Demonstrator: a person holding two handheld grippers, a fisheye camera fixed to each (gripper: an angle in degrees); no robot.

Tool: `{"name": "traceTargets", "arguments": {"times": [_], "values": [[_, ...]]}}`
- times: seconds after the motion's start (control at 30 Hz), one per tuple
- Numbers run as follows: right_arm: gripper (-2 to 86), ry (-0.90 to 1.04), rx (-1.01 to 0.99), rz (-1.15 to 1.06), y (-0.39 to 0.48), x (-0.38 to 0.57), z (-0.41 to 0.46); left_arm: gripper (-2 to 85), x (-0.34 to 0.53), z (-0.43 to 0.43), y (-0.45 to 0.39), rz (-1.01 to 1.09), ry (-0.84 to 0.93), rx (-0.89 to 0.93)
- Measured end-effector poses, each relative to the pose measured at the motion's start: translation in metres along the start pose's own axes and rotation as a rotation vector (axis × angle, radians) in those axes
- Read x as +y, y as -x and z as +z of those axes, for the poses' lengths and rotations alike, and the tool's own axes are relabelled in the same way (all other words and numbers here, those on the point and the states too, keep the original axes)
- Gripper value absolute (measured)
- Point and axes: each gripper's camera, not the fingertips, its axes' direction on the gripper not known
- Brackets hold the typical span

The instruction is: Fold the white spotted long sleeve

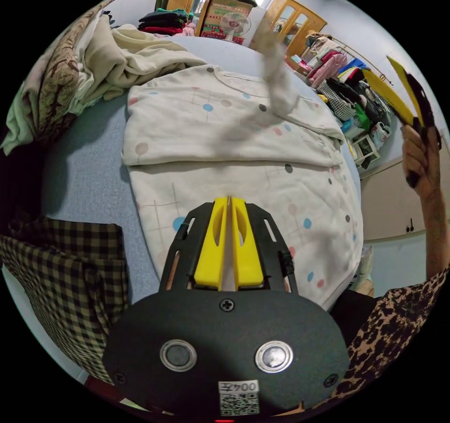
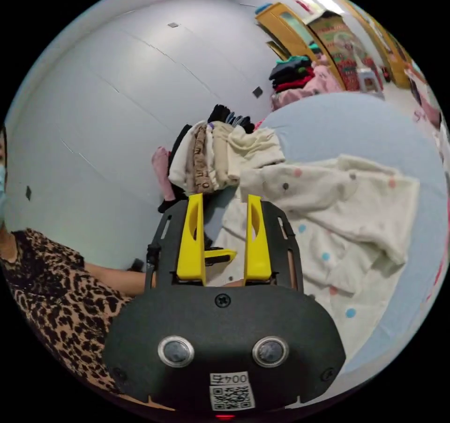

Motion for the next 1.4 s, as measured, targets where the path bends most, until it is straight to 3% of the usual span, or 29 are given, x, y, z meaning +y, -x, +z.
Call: {"name": "traceTargets", "arguments": {"times": [0.17,0.23,0.3,0.43,0.5,0.6,0.8,1.23,1.4], "values": [[11.6,-0.006,0.172,0.249,-0.057,0.053,-0.020,3.1,-0.013,0.001,0.031,-0.031,0.060,0.132],[11.5,-0.004,0.210,0.344,-0.077,0.071,-0.028,3.8,-0.020,-0.011,0.042,-0.064,0.003,0.168],[11.4,-0.073,0.134,0.496,-0.105,0.095,-0.042,5.2,-0.037,-0.028,0.057,-0.096,-0.091,0.175],[11.6,-0.262,-0.100,0.693,-0.140,0.125,-0.056,7.1,-0.075,-0.020,0.091,-0.214,-0.115,0.290],[11.9,-0.337,-0.165,0.730,-0.150,0.130,-0.063,7.9,-0.091,0.003,0.125,-0.424,-0.113,0.484],[11.9,-0.375,-0.209,0.747,-0.161,0.125,-0.071,8.6,-0.098,0.029,0.152,-0.627,-0.105,0.612],[11.9,-0.470,-0.266,0.773,-0.188,0.101,-0.088,9.2,-0.108,0.050,0.175,-0.751,-0.135,0.645],[12.4,-0.535,-0.283,0.887,-0.239,0.066,-0.107,8.3,-0.123,0.070,0.190,-0.785,-0.119,0.594],[8.0,-0.518,-0.229,0.885,-0.248,0.047,-0.116,4.4,-0.127,0.076,0.184,-0.774,-0.123,0.554]]}}
